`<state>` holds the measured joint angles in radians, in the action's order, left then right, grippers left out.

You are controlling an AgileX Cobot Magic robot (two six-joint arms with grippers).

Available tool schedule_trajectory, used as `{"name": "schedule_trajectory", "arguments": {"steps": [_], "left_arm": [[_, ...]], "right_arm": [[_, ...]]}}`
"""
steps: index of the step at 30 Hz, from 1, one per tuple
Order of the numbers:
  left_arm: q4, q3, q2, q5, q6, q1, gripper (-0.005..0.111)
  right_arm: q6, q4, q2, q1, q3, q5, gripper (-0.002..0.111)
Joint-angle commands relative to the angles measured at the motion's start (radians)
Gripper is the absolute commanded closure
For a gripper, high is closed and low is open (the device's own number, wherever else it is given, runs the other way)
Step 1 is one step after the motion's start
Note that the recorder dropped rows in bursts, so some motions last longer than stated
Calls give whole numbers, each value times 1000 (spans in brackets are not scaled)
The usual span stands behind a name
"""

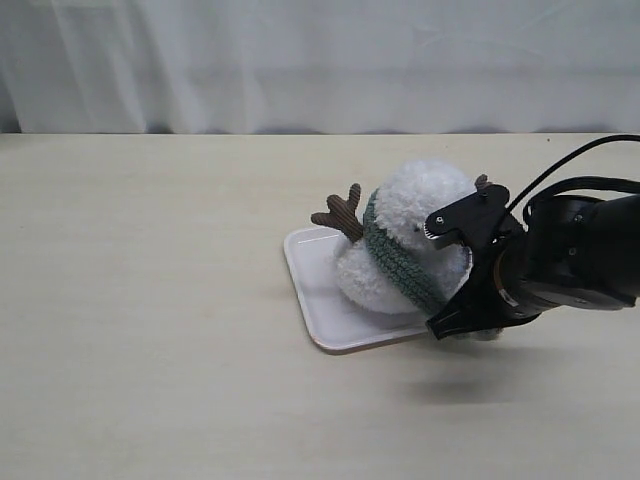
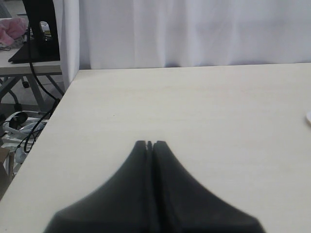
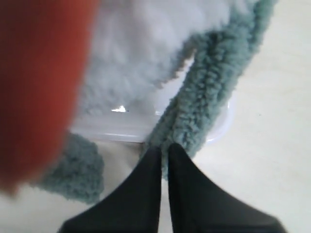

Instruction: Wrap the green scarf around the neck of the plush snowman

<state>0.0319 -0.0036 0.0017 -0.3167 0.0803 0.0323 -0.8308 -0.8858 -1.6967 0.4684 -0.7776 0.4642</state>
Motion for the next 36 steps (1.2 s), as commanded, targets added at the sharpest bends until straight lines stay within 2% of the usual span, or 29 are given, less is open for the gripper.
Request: {"name": "schedule_trajectory", "arguments": {"steps": [1,5,12,20,22,27,29,36], "left_arm": [[6,4,-2,9,-3,2,107],[7,4,-2,9,-3,2,107],[7,4,-2,9,-3,2,107],[7,4,-2,9,-3,2,107],[7,4,-2,9,-3,2,107],[7,4,-2,9,-3,2,107],[7,4,-2,9,-3,2,107],[7,4,-2,9,-3,2,107]], "right_arm": [[-19,-6,0,-5,2,6,104],[-14,21,14,-3,0,4,104],[122,173,96,-3,0,-28,104],[141,220,129,-3,0,-12,104],[141,220,124,-3,2,-10,98],[137,220,100,-3,4,-2,60],[137,213,87,-6,4,8,50],[23,134,12,-70,4,33,49]]}}
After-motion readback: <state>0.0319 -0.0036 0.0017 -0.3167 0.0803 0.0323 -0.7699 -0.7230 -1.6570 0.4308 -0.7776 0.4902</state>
